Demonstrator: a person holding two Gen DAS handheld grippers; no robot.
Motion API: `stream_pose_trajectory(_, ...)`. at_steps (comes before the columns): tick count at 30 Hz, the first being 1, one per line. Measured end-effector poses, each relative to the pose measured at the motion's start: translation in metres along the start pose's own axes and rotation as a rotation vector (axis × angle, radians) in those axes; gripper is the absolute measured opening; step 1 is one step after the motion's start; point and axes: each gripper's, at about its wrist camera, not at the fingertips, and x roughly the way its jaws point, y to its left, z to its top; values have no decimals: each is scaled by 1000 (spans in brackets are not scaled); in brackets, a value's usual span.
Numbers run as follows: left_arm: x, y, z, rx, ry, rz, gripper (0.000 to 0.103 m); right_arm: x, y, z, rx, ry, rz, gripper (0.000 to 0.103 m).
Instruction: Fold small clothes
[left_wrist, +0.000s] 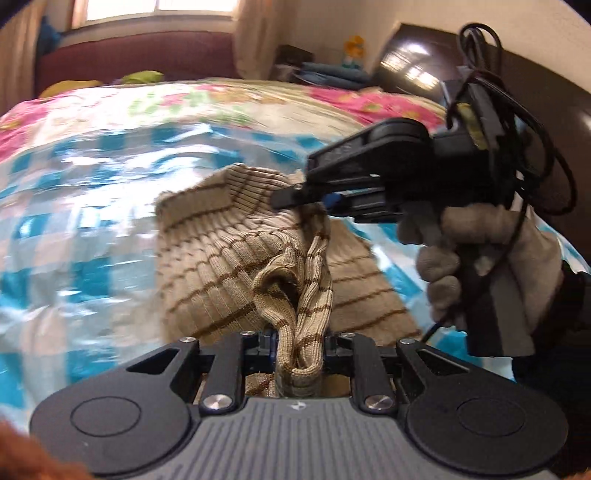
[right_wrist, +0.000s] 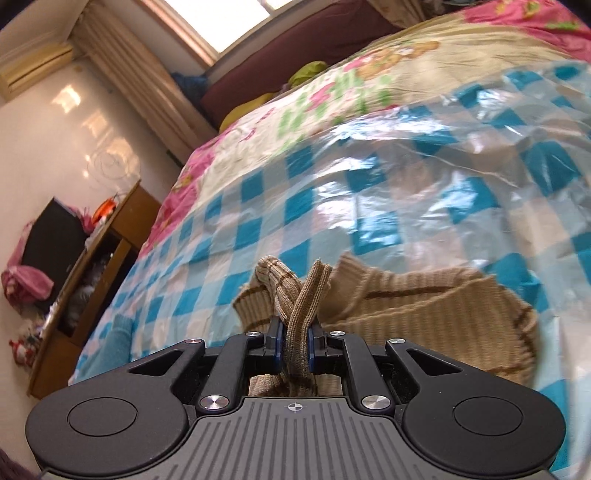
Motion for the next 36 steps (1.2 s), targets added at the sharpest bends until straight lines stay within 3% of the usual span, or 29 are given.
stream_pose_trajectory(9,41,-48,4,66,73,-65,24,-13,-67,-3,102,-19,-39,12)
stream_pose_trajectory(15,55,-62,7,95,95,-74,24,-18,-84,-2,108,-14,-36,12)
stream_pose_trajectory(19,61,-69,1,116,114,-73,29,-19,-92,-2,107,-10,-46,12)
stream_pose_trajectory(23,61,-82,-7,152,119,-92,46,-19,-96,-5,101,-3,-58,12)
stream_pose_trajectory(27,56,-88,-12,181,122,-125,47,-25,-96,-6,101,-7,-53,16)
stream_pose_trajectory(31,37,-75,-16,130,132,-185,47,-42,-93,-7,97,-36,-54,18)
stream_pose_trajectory(36,5,-52,-24,87,104,-192,49,-81,-73,-21,9,-70,-70,18)
